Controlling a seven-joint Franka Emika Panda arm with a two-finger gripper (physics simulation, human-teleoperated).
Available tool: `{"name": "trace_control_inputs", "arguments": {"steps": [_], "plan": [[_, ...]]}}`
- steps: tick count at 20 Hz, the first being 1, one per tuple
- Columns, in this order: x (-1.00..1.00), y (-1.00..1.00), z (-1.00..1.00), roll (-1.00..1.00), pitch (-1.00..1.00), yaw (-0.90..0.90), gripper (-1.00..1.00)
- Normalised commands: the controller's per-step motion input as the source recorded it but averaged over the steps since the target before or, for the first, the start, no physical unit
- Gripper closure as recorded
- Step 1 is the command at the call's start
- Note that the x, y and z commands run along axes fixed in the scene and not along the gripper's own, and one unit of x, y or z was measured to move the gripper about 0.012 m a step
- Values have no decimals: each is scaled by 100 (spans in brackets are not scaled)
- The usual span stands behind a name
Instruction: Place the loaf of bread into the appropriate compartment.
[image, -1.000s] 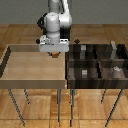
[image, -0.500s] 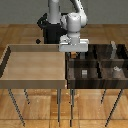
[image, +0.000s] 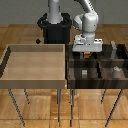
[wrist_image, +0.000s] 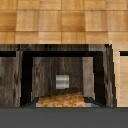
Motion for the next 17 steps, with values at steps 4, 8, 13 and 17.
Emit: {"name": "trace_control_inputs", "arguments": {"steps": [4, 8, 13, 17], "plan": [[0, 0, 0, 0, 0, 0, -100], [0, 0, 0, 0, 0, 0, -100], [0, 0, 0, 0, 0, 0, -100], [0, 0, 0, 0, 0, 0, -100]]}}
